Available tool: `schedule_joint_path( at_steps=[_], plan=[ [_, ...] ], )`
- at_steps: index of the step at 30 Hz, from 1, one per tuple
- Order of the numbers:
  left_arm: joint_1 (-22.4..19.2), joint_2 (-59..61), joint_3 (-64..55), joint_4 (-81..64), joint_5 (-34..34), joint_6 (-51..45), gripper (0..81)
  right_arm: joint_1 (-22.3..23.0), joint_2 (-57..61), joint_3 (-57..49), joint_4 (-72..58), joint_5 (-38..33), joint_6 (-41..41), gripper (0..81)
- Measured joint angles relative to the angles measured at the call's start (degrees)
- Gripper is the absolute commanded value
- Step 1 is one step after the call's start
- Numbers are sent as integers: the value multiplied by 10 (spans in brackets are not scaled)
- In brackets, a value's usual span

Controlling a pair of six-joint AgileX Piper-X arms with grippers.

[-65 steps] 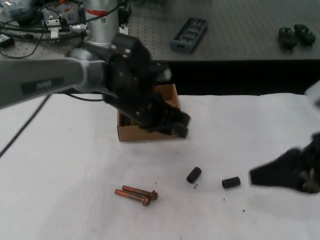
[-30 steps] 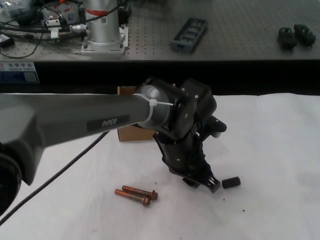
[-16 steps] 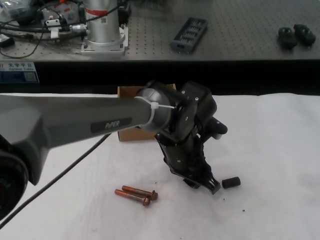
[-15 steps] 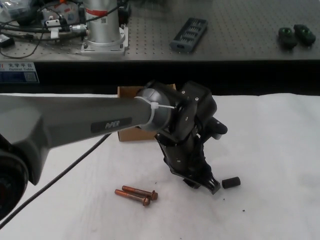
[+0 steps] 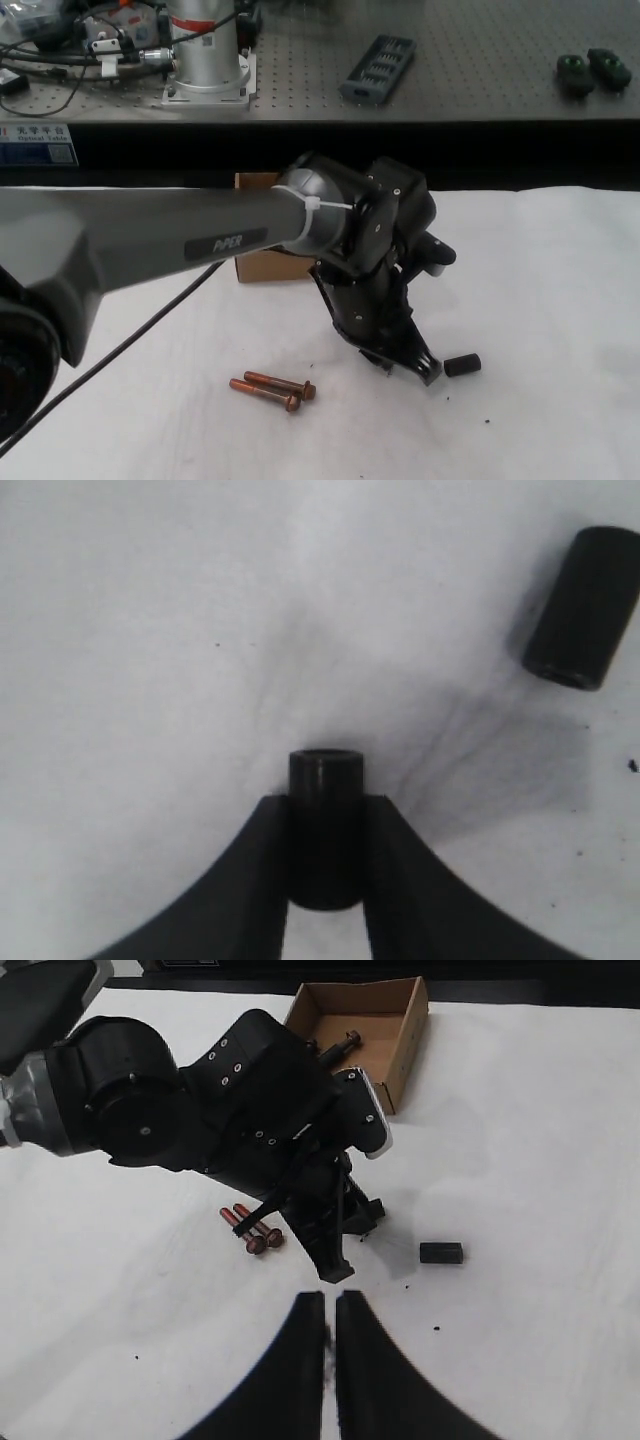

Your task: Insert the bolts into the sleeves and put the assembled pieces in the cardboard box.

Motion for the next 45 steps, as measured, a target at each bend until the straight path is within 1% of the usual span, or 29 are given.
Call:
schedule_joint_path(
  at_steps=[3, 5, 6, 7, 8, 9, 15, 16, 17, 18, 19, 20, 21, 23, 25, 26, 27, 31, 32, 33, 34, 37, 39, 40, 42, 45],
  plan=[
    [1, -1, -6, 3, 2, -26, 56, 0, 2, 0, 0, 0, 18, 43],
    [9, -16, -6, 3, 9, -90, 56, 0, 7, 4, -2, -7, 29, 43],
    [10, -18, -6, 3, 10, -94, 56, 0, 11, 10, -2, -17, 31, 43],
    [22, -33, -7, -1, 19, -141, 56, 0, 21, 22, -2, -30, 34, 43],
    [31, -45, -8, -6, 23, -161, 56, 0, 28, 28, -2, -69, 37, 43],
    [40, -59, -8, -11, 27, -176, 56, 0, 38, 34, -2, -89, 40, 43],
    [90, -166, -8, -54, 27, -207, 56, 4, 105, 46, -25, -140, 51, 43],
    [105, -205, -9, -64, 22, -209, 56, 9, 120, 46, -36, -142, 51, 43],
    [113, -225, -10, -67, 20, -208, 56, 27, 150, 46, -47, -144, 54, 43],
    [128, -265, -10, -70, 19, -208, 56, 27, 150, 47, -62, -145, 58, 43],
    [135, -282, -10, -72, 17, -206, 56, 39, 163, 47, -78, -146, 65, 43],
    [142, -299, -8, -74, 16, -204, 56, 39, 163, 47, -80, -146, 66, 43],
    [148, -313, -4, -76, 15, -201, 56, 65, 186, 47, -111, -149, 83, 43],
    [163, -344, 15, -78, 15, -194, 56, 97, 209, 47, -143, -150, 103, 43],
    [185, -381, 67, -80, 15, -190, 56, 125, 229, 47, -172, -153, 119, 32],
    [198, -405, 112, -84, 15, -190, 56, 128, 231, 47, -175, -153, 121, 13],
    [204, -418, 140, -89, 20, -190, 56, 140, 240, 47, -188, -154, 129, 9],
    [219, -483, 255, -139, 27, -198, 56, 185, 277, 47, -262, -157, 188, 172],
    [220, -483, 261, -141, 28, -202, 56, 190, 283, 47, -281, -157, 188, 205],
    [221, -499, 284, -152, 28, -203, 56, 196, 290, 47, -299, -157, 207, 225],
    [224, -519, 310, -170, 28, -207, 56, 200, 297, 47, -315, -158, 229, 227],
    [229, -566, 379, -218, 28, -232, 56, 201, 317, 40, -348, -160, 284, 202],
    [228, -592, 434, -236, 38, -238, 56, 201, 331, 33, -360, -160, 314, 166],
    [228, -592, 437, -238, 40, -238, 56, 201, 342, 29, -363, -160, 326, 143],
    [228, -597, 465, -240, 52, -242, 56, 201, 349, 24, -366, -160, 337, 100],
    [228, -598, 499, -241, 59, -247, 56, 201, 390, 3, -371, -161, 352, 65]
  ],
)
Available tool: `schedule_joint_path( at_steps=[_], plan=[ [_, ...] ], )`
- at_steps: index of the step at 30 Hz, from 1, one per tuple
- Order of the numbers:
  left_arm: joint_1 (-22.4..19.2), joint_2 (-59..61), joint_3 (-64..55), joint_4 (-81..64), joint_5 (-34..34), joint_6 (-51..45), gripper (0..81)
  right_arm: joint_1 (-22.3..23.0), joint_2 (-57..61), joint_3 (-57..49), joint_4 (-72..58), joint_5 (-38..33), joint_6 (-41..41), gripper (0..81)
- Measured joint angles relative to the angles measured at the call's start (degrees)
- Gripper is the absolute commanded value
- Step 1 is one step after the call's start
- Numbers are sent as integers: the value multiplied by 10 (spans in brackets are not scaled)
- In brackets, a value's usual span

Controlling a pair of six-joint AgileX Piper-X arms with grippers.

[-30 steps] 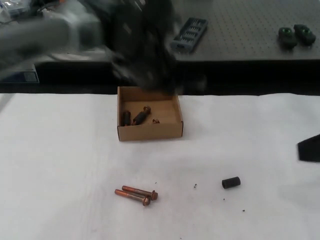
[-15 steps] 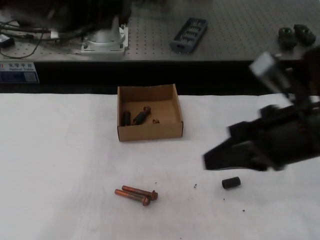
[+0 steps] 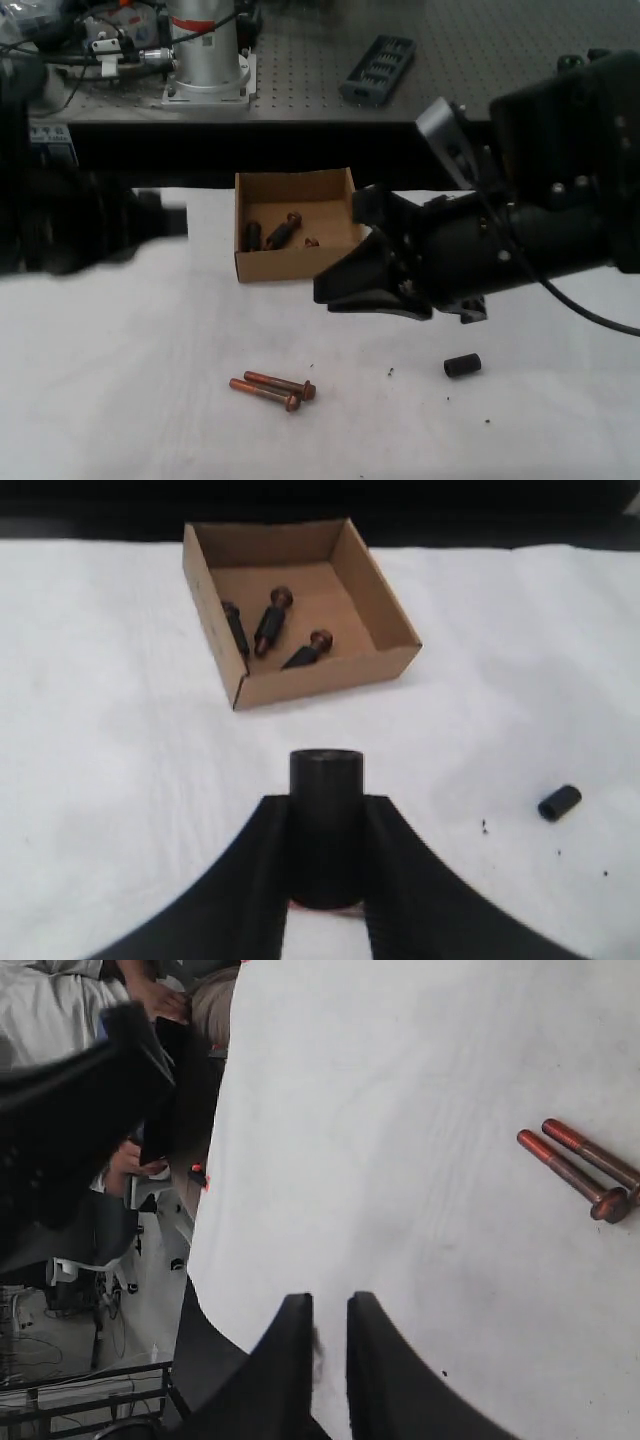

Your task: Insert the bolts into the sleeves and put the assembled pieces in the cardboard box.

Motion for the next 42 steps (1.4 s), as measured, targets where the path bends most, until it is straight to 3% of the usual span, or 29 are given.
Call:
schedule_joint_path(
  at_steps=[15, 26, 33, 42],
  plan=[
    [26, -67, 21, -1, -2, 30, 56, 0, 159, -27, -1, -2, 18, 64],
    [116, -126, 23, 3, 10, 58, 56, 5, 222, -59, 10, -38, 31, 64],
    [119, -126, 23, 9, 15, 58, 56, 15, 263, -109, 40, -43, 32, 64],
    [119, -126, 23, 12, 16, 58, 56, 27, 294, -141, 137, -34, -44, 63]
  ],
)
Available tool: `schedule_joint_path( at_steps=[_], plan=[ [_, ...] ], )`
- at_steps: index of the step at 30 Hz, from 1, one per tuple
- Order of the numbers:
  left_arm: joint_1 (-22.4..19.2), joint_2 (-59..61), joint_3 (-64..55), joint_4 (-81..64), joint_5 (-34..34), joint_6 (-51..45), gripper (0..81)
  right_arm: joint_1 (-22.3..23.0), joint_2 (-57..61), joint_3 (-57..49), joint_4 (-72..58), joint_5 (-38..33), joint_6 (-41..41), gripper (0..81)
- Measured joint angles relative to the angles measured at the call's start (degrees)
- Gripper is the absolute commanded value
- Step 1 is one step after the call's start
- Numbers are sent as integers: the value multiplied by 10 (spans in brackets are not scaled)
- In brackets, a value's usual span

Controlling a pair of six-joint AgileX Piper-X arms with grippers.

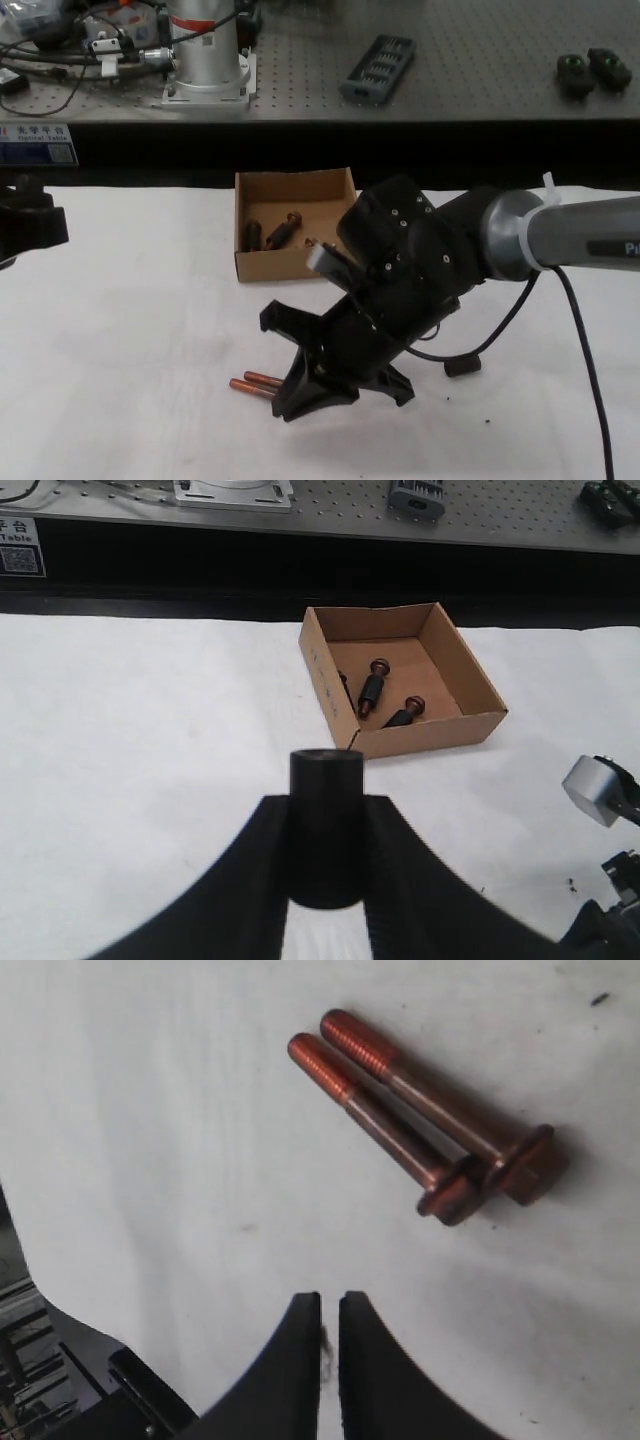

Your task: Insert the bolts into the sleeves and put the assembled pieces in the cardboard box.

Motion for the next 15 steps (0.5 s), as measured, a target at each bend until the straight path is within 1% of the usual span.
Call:
schedule_joint_path(
  at_steps=[2, 4, 6, 15],
  plan=[
    [0, 0, 0, 0, 0, 0, 56, 0, 2, -1, 10, 9, -12, 42],
    [0, 0, 0, 0, 0, 0, 56, 0, 2, 0, 16, 20, -25, 1],
    [0, 0, 0, 0, 0, 0, 56, -1, 3, 0, 19, 23, -30, 45],
    [0, 0, 0, 0, 0, 0, 56, -2, 3, 0, 24, 13, -36, 43]
  ],
)
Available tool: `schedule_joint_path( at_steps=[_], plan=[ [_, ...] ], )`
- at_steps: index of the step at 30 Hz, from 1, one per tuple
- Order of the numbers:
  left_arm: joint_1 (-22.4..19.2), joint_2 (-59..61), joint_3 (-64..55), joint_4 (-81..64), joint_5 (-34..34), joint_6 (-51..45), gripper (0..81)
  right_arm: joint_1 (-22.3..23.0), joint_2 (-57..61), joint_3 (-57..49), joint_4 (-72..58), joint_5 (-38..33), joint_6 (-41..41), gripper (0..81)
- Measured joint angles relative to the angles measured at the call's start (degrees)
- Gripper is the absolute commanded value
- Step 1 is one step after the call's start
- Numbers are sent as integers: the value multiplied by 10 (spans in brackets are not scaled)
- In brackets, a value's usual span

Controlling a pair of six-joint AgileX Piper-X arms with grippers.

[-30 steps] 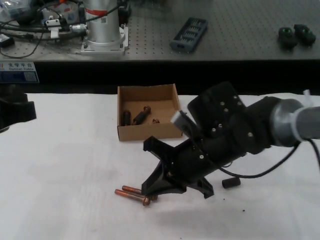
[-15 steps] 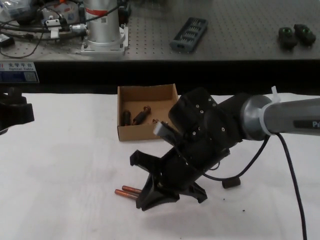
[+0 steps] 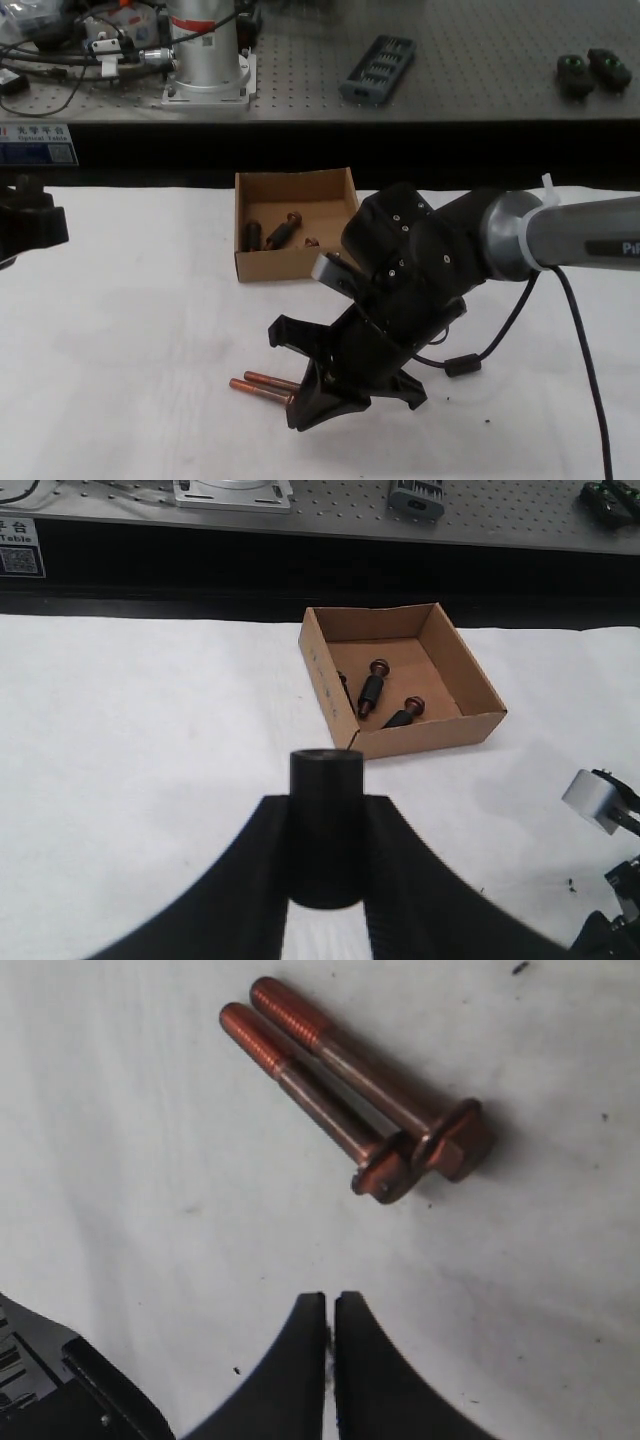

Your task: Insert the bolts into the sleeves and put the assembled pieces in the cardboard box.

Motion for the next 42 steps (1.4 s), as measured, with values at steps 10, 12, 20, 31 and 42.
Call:
schedule_joint_path(
  at_steps=[10, 12, 20, 31, 42],
  plan=[
    [0, 0, 0, 0, 0, 0, 56, 10, 15, -20, 4, -42, -2, 43],
    [0, 0, 0, 0, 0, -1, 56, 10, 25, -32, 8, -47, -2, 43],
    [0, 0, 0, 0, 0, -1, 56, 25, 76, -144, 91, -2, -73, 43],
    [0, 0, 0, 0, 0, -1, 56, 21, 101, -155, 150, 23, -112, 43],
    [0, 0, 0, 0, 0, -1, 56, 21, 102, -155, 165, 43, -127, 43]
  ],
)
